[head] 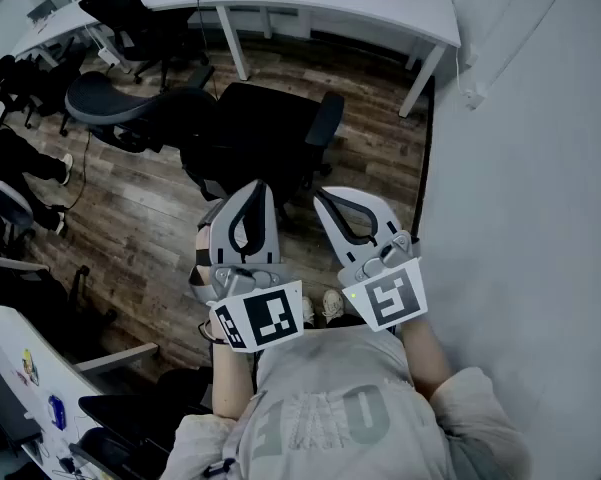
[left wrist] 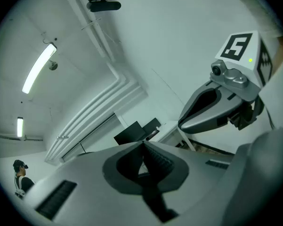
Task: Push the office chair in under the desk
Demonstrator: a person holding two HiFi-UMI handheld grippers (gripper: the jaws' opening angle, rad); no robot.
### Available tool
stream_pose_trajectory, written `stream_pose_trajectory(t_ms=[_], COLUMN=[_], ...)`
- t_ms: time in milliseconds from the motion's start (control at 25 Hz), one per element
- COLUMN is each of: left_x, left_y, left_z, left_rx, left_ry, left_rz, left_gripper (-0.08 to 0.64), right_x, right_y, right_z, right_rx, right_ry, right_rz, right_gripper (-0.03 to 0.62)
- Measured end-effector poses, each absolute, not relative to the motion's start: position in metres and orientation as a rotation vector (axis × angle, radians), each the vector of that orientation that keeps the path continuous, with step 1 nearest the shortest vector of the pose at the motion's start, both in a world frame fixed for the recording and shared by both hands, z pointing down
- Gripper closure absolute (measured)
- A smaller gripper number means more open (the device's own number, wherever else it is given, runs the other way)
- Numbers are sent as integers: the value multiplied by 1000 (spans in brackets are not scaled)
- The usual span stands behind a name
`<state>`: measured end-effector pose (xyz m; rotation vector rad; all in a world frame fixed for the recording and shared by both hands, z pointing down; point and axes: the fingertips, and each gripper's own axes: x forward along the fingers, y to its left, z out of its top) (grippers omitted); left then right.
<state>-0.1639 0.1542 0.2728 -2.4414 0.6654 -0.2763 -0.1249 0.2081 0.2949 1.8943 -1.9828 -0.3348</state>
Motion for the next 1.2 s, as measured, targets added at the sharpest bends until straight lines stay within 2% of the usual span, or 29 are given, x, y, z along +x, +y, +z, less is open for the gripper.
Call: stream_pose_trajectory(t_ms=[520,1200], left_x=[-127,-6], left_y=[121,15], left_z=[263,223], left_rx=[-2488,-2433], left_ry=[568,831], left_rz=[-226,-196], left_gripper=[546,546], right_x=[-91,15], right_y=[165,38], right_z=[297,275], right_rx=[1922,1731], right_ry=[-1926,-2293], right_rz=[-336,-434], right_gripper=[572,571])
